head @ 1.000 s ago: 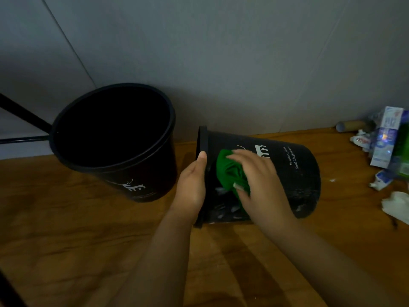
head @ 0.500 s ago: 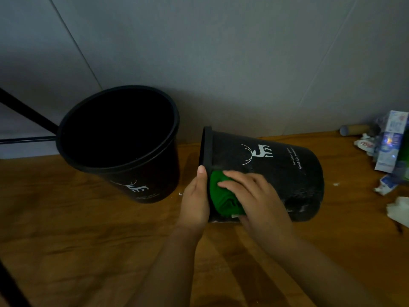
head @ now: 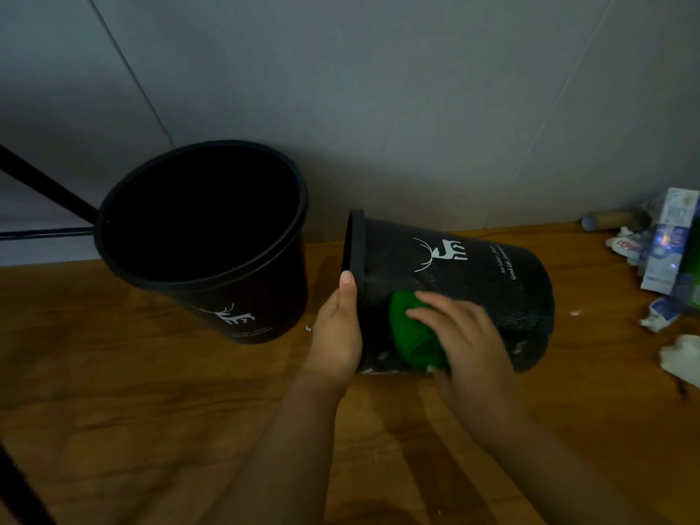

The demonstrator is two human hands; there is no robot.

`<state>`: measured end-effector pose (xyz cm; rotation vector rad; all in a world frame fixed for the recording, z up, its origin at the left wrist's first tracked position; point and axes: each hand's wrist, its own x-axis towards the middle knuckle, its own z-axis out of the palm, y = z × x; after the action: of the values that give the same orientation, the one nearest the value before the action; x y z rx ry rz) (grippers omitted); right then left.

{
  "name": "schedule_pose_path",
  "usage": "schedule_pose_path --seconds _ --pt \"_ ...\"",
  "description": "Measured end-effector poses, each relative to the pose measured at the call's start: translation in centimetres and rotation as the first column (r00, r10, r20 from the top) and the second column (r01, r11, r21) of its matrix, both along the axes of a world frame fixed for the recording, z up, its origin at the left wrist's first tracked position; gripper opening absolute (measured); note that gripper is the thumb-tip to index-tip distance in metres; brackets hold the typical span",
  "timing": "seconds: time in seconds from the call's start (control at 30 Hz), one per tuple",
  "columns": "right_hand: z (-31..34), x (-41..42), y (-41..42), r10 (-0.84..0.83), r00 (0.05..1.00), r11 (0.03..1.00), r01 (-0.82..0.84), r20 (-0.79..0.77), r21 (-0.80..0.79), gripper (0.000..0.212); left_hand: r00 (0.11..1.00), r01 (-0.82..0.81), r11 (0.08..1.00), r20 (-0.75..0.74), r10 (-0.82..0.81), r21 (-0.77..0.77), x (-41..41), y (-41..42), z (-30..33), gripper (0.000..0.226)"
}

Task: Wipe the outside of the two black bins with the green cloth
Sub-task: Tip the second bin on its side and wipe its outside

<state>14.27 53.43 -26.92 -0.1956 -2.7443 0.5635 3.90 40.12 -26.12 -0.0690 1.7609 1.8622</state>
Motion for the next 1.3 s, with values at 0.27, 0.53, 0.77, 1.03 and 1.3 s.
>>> schedule_pose_path --seconds 0.27,0.53,0.77,1.03,1.3 --pt "0.7 -1.7 -1.6 0.137 0.99 0.99 -0.136 0.027 -0.031 0.08 0.997 0.031 0.999 0.074 -0.032 0.01 -0.5 -0.2 -0.1 0.058" --pt "0.9 -1.5 -1.3 -0.193 0.981 0.969 0.189 -0.013 -0.159 0.074 0.996 0.013 1.0 0.088 -0.015 0.024 -0.4 0.2 -0.3 0.056" --pt "-0.4 -0.3 0.2 -0.001 1.0 0.998 0.0 -0.007 -0.069 0.083 0.996 -0.003 1.0 0.085 0.001 0.02 -0.6 0.3 -0.9 0.055" --pt "-0.4 -0.2 -0.5 -0.123 0.992 0.983 0.117 -0.036 -0.139 0.074 0.997 -0.02 1.0 0.08 0.02 -0.002 -0.5 0.6 -0.8 0.058" --pt "-1.1 1.3 2.3 -0.418 0.905 0.876 0.377 -0.083 -0.301 0.068 0.998 0.006 0.999 0.06 -0.004 -0.037 -0.4 0.6 0.0 0.061"
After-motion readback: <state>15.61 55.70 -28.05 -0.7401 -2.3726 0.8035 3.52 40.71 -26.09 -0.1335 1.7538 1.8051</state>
